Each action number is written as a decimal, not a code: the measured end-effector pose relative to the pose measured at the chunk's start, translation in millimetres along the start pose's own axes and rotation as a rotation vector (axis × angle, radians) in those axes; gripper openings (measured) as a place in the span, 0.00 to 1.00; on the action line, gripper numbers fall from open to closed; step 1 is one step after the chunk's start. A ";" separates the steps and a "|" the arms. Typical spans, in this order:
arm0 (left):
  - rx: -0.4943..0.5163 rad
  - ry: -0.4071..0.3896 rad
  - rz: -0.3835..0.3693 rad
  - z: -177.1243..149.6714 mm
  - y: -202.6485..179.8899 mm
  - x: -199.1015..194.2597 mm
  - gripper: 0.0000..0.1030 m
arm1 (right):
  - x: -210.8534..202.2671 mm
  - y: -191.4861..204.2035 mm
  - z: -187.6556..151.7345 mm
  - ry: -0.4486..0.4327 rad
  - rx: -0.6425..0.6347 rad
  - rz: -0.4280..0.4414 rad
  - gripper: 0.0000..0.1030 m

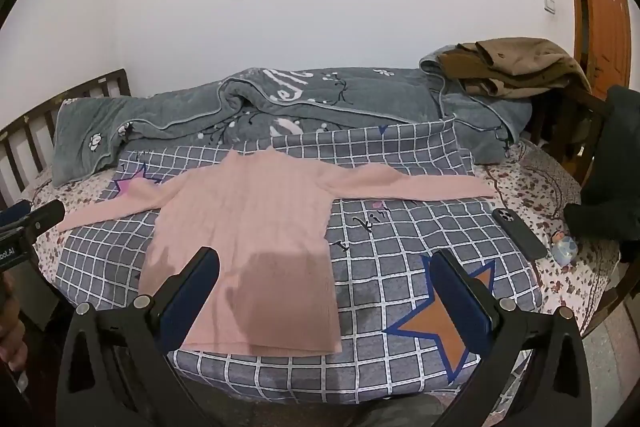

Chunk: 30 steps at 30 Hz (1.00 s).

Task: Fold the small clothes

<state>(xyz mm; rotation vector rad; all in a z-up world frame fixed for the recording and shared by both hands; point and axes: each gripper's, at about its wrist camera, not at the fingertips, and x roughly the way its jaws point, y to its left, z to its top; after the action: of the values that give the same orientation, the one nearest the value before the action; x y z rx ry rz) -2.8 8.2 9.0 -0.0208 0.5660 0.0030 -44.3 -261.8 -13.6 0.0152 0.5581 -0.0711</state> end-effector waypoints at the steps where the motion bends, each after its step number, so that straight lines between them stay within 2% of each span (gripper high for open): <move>1: 0.001 -0.001 -0.001 0.7 0.4 -0.3 1.00 | -0.5 0.3 0.5 0.000 0.000 0.003 1.00; 30: 0.006 -0.019 -0.003 -2.0 10.7 -9.0 1.00 | -8.2 6.3 4.8 -0.008 0.018 0.001 1.00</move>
<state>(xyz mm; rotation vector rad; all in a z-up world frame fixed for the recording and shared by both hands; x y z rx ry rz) -11.6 18.9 11.9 -0.0156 0.5471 -0.0019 -48.3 -255.2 -5.2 0.0325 0.5497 -0.0750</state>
